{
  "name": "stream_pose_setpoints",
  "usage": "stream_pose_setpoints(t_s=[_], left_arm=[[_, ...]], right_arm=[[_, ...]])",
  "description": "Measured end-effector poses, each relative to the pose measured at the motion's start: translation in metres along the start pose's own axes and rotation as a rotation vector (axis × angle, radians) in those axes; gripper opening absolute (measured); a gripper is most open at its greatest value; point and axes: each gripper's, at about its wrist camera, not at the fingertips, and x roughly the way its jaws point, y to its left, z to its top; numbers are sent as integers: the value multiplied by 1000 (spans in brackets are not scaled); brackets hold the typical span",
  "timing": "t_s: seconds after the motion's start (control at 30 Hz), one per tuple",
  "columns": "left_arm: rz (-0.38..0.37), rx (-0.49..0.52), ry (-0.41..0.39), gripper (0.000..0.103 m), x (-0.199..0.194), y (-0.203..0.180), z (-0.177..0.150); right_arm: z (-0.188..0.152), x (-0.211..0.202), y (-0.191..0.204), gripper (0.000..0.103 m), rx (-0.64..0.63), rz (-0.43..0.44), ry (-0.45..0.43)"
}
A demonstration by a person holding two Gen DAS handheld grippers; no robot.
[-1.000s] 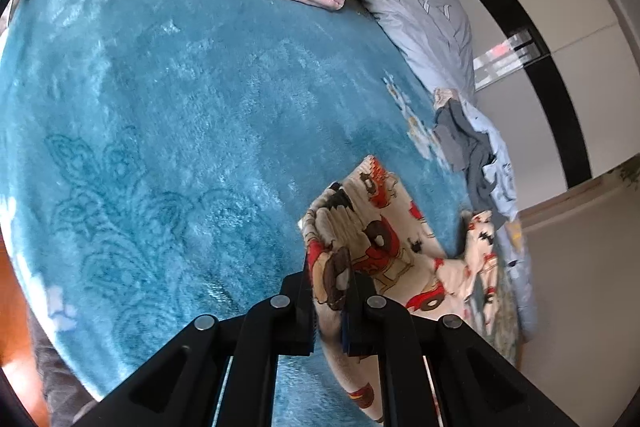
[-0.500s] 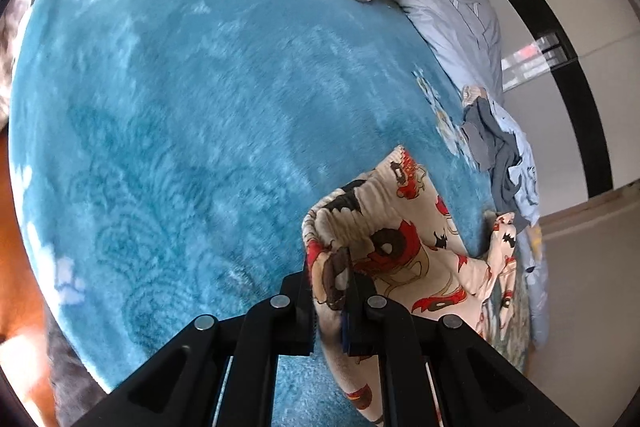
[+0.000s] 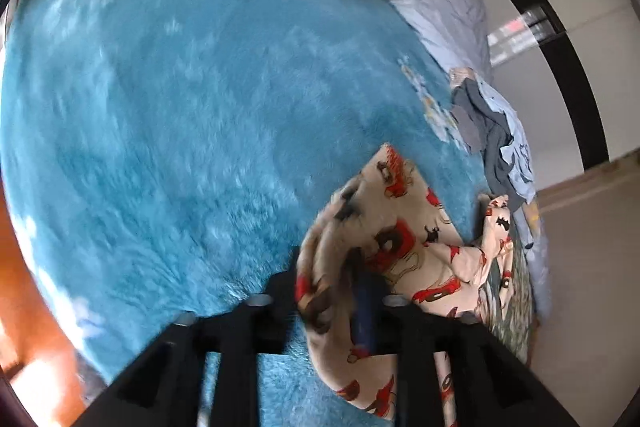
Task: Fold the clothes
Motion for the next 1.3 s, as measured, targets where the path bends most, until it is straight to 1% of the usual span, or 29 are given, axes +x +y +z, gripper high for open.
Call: stream_pose_setpoints(t_s=[0.03, 0.1, 0.13, 0.17, 0.23, 0.33, 0.37, 0.43, 0.5, 0.57, 0.63, 0.73, 0.8, 0.87, 0.9, 0.93, 0.97, 1.0, 1.07, 1.17, 1.3], left_arm=[[6, 1, -18, 49, -7, 1, 6], [17, 0, -55, 52, -22, 3, 18], [19, -12, -70, 53, -25, 3, 24], [23, -16, -81, 54, -25, 0, 33], [33, 5, -69, 55, -12, -13, 48], [55, 52, -5, 55, 21, -35, 58], [63, 67, 20, 55, 33, -41, 61], [108, 94, 47, 55, 53, -50, 63], [154, 121, 73, 55, 73, -58, 65], [201, 148, 100, 55, 93, -66, 67], [223, 180, 85, 55, 100, -74, 67], [200, 209, 90, 55, 104, -84, 69], [215, 239, 86, 53, 107, -89, 66], [231, 268, 83, 53, 109, -94, 62], [238, 283, 81, 53, 110, -97, 60], [246, 297, 79, 52, 111, -99, 58], [254, 312, 77, 41, 112, -102, 56], [262, 327, 75, 37, 113, -105, 54], [278, 356, 71, 28, 116, -110, 50], [269, 356, 13, 27, 105, -117, 58], [257, 353, -66, 26, 89, -126, 69]], right_arm=[[4, -3, 6, 44, -2, -17, -27], [12, -10, 20, 45, -7, -50, -83], [15, -10, 30, 45, -23, -48, -95], [17, -7, 43, 45, -44, -25, -93], [14, 10, 78, 45, -97, 48, -47], [3, 47, 138, 45, -170, 167, 54], [-2, 61, 158, 45, -181, 203, 89], [-8, 86, 194, 45, -171, 270, 150], [-10, 109, 226, 45, -171, 294, 184], [-10, 126, 247, 45, -185, 275, 200], [-10, 141, 264, 45, -195, 252, 211], [-11, 161, 285, 45, -210, 240, 234], [-11, 172, 293, 45, -203, 227, 237], [-11, 176, 298, 42, -203, 203, 218], [-11, 178, 301, 31, -208, 181, 213], [-10, 178, 303, 16, -218, 167, 210], [-10, 178, 305, 14, -234, 164, 211], [-11, 178, 306, 8, -251, 162, 212], [-10, 174, 309, 6, -285, 157, 205], [-3, 157, 308, 5, -330, 155, 143], [33, 114, 295, 5, -334, 152, 0]])
